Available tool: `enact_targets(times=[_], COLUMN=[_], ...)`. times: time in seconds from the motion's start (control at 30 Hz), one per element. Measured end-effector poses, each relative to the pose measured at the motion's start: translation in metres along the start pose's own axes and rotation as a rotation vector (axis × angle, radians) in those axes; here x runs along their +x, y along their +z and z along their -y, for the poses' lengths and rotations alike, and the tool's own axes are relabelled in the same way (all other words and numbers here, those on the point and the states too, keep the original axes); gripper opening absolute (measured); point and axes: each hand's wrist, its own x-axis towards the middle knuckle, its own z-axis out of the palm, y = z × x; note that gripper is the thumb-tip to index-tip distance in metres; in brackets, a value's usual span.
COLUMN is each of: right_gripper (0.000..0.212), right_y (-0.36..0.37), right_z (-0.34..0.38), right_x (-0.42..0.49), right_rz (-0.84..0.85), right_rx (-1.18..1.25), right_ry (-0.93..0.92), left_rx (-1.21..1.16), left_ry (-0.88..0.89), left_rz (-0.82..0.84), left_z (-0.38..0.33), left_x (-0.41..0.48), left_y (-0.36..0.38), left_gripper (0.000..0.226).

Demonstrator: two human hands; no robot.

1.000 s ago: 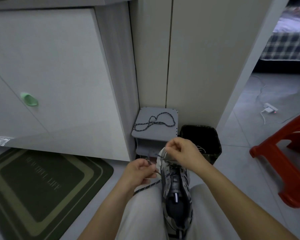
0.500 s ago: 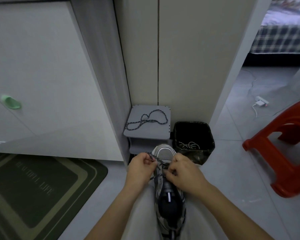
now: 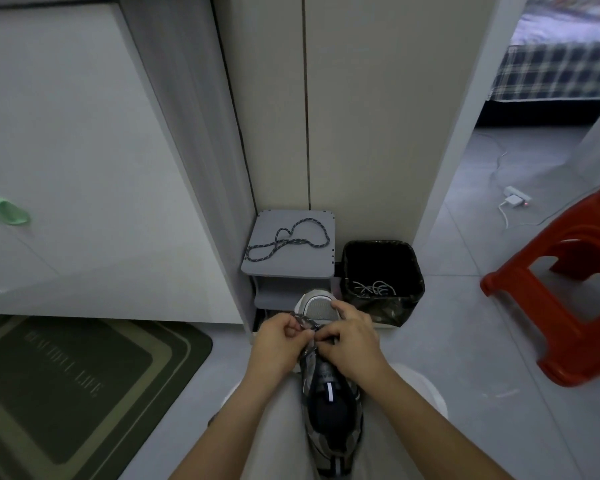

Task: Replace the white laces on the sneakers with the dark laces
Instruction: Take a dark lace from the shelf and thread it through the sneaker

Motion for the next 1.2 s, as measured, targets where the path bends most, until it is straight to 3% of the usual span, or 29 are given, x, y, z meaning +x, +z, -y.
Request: enact_targets(times=[0.13, 0.3, 0.43, 0.5, 0.6, 0.73, 0.87, 0.97, 1.07, 1.2], right_gripper=[0.011, 0.012, 0.01, 0.008, 0.01, 0.009, 0.012, 0.012, 0.019, 0.018], right_y=[0.005, -0.001, -0.012, -0.022, -0.056, -0.086, -0.062, -0.037, -0.025, -0.02], right_z=[0.001, -0.003, -0.004, -0.01, -0.035, -0.065, -0.027, 0.001, 0.012, 0.004], right_x=[0.0, -0.006, -0.014, -0.02, -0.029, -0.036, -0.024, -0.018, -0.02, -0.023], right_rz=[-0.015, -0.006, -0.059, -0.113, -0.237, -0.054, -0.148, -0.09, -0.111, -0.115], right_rx=[0.009, -0.119, -0.167, -0.17, -0.113, -0.201, -0.086, -0.206, -0.322, -0.226], right_ry=[0.004, -0.052, -0.102, -0.134, -0.023, 0.15, -0.077, -0.249, -0.307, -0.352], left_rx=[-0.016, 0.062, 0.148, 0.046, -0.179, -0.246, -0.229, -0.226, -0.26, -0.234], left_ry=[-0.064, -0.155, -0.128, -0.18, -0.243, -0.189, -0.167, -0.142, -0.111, -0.087], left_rz=[0.077, 0.234, 0.256, 0.258, 0.261, 0.281, 0.289, 0.31, 0.326, 0.289], left_z=[0.003, -0.004, -0.011, -0.009, -0.002, 0.0, -0.004, -0.006, -0.005, -0.002], left_x=[-0.001, -0.006, -0.009, -0.01, -0.013, -0.016, -0.022, -0.029, -0.034, -0.033], left_y=[0.0, -0.005, -0.008, -0.011, -0.017, -0.016, -0.013, -0.017, -0.021, -0.022], left_gripper=[0.017, 0.044, 0.045, 0.047, 0.06, 0.055, 0.052, 0.04, 0.028, 0.039])
